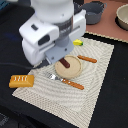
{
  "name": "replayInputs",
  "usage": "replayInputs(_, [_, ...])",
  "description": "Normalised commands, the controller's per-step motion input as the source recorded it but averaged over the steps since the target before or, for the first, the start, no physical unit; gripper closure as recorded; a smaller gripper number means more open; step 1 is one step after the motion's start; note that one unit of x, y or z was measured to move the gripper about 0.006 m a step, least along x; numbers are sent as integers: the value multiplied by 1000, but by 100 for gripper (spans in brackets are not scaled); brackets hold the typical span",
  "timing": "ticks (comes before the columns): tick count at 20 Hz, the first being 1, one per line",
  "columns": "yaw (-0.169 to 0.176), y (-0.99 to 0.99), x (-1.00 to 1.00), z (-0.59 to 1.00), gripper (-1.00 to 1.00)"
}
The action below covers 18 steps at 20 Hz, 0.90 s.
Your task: Interact with the objects in diverse but meaningful ways.
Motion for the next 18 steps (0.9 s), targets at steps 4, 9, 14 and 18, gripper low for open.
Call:
replayInputs(4, [33,859,-485,97,100])
replayInputs(9, [32,825,-537,22,100])
replayInputs(14, [29,786,-561,0,100])
replayInputs(18, [49,705,-666,12,100])
